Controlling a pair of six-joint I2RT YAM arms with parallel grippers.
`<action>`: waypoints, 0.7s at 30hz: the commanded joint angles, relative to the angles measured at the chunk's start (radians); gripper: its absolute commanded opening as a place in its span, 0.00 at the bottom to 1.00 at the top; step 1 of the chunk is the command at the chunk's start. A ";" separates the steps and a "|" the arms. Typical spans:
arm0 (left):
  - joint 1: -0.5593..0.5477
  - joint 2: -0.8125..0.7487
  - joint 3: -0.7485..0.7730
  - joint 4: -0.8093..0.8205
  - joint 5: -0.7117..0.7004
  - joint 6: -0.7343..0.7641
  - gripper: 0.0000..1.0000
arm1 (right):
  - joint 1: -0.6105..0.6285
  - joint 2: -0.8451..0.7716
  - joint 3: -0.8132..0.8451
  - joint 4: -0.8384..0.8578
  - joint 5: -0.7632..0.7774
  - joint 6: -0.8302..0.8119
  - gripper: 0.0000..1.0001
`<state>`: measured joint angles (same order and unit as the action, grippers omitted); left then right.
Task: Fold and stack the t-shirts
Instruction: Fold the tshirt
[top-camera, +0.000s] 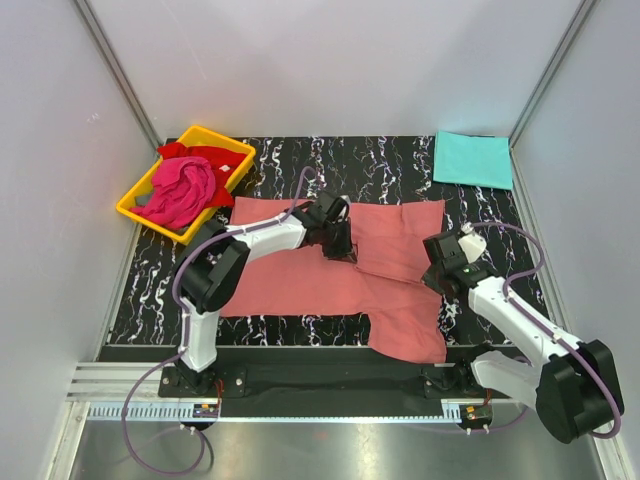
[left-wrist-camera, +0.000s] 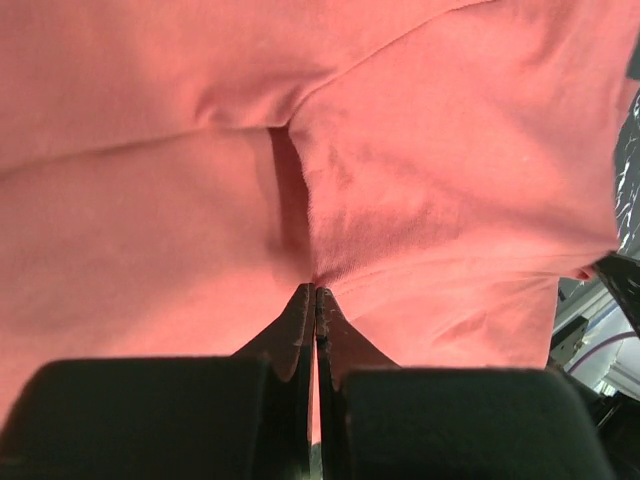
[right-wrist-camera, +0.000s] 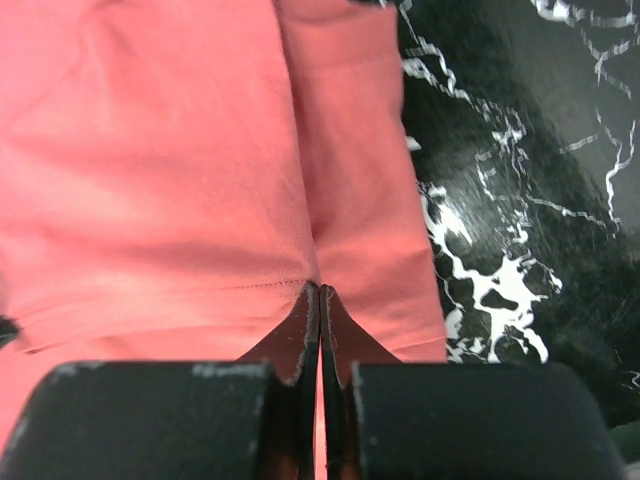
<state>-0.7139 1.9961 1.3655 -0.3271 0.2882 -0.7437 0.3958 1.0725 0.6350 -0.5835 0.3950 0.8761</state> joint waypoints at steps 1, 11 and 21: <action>0.002 -0.060 -0.040 0.014 0.022 -0.017 0.00 | -0.006 -0.016 -0.027 0.007 -0.019 0.011 0.00; -0.019 -0.068 -0.014 -0.096 -0.037 0.058 0.41 | -0.026 0.016 0.057 0.014 -0.004 -0.061 0.45; 0.175 -0.065 0.228 -0.205 -0.118 0.242 0.47 | -0.390 0.368 0.356 0.264 -0.503 -0.471 0.53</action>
<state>-0.6285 1.9720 1.4956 -0.5350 0.2188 -0.5903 0.0254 1.3594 0.8848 -0.4198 0.0910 0.5674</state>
